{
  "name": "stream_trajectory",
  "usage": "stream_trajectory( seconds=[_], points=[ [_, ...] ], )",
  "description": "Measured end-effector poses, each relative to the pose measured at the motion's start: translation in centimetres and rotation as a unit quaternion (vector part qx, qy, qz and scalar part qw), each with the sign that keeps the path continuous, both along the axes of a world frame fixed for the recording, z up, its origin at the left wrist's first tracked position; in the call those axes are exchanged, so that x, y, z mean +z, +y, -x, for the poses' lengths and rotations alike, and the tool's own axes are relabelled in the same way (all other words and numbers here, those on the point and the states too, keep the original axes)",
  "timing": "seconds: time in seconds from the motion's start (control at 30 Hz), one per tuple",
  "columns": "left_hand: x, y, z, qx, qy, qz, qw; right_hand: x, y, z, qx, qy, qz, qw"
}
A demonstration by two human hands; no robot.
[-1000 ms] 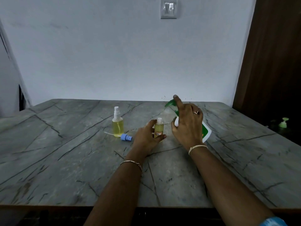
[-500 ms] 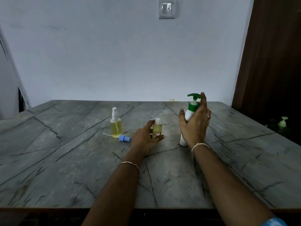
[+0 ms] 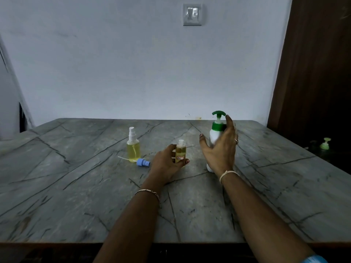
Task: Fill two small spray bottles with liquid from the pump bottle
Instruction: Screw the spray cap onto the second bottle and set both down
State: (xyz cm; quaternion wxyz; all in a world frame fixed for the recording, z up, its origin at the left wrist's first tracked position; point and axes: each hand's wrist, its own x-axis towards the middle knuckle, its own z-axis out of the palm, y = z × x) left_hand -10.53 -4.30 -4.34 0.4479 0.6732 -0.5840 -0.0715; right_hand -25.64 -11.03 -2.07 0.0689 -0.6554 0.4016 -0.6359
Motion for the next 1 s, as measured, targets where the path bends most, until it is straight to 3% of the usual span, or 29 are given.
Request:
stream_trajectory(
  seconds=[0.1, 0.27, 0.5, 0.63, 0.87, 1.0],
  points=[
    [-0.1, 0.0, -0.1, -0.006, 0.012, -0.002, 1.0, -0.4, -0.1, -0.2, -0.009, -0.004, -0.005, 1.0],
    [0.0, -0.1, -0.4, -0.007, 0.024, -0.013, 1.0, 0.0, 0.5, 0.1, -0.063, 0.009, 0.094, 0.993],
    [0.7, 0.0, -0.5, -0.01, -0.007, -0.034, 0.999, 0.8, 1.2, -0.5, 0.005, 0.149, 0.197, 0.969],
    [0.9, 0.4, -0.6, 0.007, -0.014, -0.045, 0.999, 1.3, 1.7, -0.8, 0.04, 0.222, 0.19, 0.955],
    [1.1, 2.9, -1.9, 0.015, 0.011, -0.048, 0.999, 2.2, 3.5, -2.1, -0.016, 0.308, 0.206, 0.929],
    [1.1, 5.4, -3.3, 0.001, 0.028, -0.037, 0.999, 1.5, 4.9, -3.8, 0.053, 0.343, 0.129, 0.929]
  ],
)
